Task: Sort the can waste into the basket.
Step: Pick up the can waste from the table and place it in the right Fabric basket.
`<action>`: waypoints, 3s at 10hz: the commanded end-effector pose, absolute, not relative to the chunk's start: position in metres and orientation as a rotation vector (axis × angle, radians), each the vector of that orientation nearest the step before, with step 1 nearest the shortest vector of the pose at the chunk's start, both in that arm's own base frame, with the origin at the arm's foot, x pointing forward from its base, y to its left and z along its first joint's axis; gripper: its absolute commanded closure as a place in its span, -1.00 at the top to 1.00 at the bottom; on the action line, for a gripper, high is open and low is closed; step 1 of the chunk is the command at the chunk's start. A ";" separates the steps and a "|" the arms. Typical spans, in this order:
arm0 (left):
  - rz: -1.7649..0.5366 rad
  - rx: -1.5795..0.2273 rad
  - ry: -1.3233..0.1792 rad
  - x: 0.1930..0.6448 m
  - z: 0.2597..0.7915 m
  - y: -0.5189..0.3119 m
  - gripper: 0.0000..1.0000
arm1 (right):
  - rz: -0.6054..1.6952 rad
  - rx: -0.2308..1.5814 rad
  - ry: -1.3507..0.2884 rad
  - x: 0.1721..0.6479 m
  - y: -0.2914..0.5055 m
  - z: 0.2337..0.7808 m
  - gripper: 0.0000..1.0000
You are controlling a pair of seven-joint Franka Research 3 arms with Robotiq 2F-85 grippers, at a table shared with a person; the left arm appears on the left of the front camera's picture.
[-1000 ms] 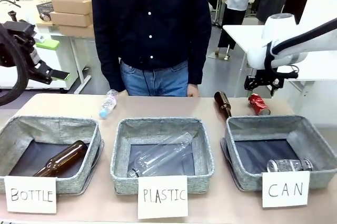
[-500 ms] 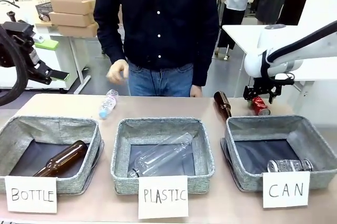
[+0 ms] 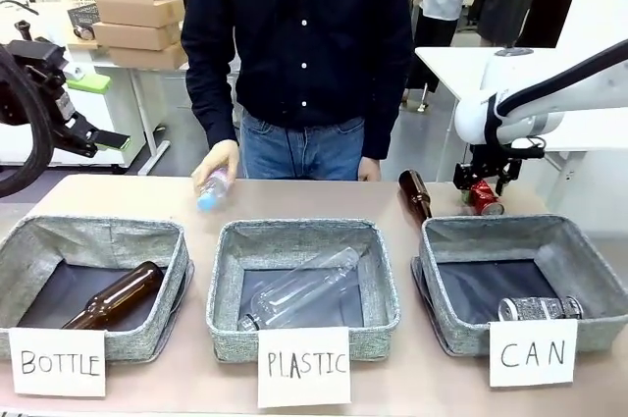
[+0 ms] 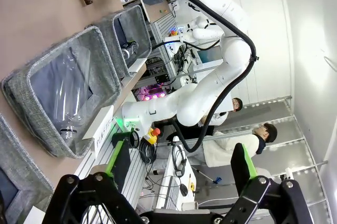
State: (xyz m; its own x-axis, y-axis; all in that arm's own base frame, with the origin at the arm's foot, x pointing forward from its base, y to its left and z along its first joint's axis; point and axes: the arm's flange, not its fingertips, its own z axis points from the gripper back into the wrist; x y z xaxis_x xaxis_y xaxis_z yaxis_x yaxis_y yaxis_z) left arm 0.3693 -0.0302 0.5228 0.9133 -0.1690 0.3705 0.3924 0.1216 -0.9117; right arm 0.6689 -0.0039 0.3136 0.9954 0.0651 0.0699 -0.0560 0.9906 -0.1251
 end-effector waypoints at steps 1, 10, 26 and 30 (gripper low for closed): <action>-0.408 -1.400 -0.201 0.369 0.525 -0.030 1.00 | 0.088 -0.086 -0.077 0.676 -0.005 0.317 -1.00; -0.408 -1.400 -0.201 0.369 0.525 -0.030 1.00 | 0.071 -0.019 -0.131 0.655 0.000 0.348 -1.00; -0.408 -1.400 -0.201 0.369 0.525 -0.030 1.00 | 1.182 0.133 0.031 0.455 -0.006 0.457 1.00; -0.408 -1.400 -0.201 0.369 0.525 -0.030 1.00 | 1.132 0.169 0.021 0.462 -0.004 0.457 1.00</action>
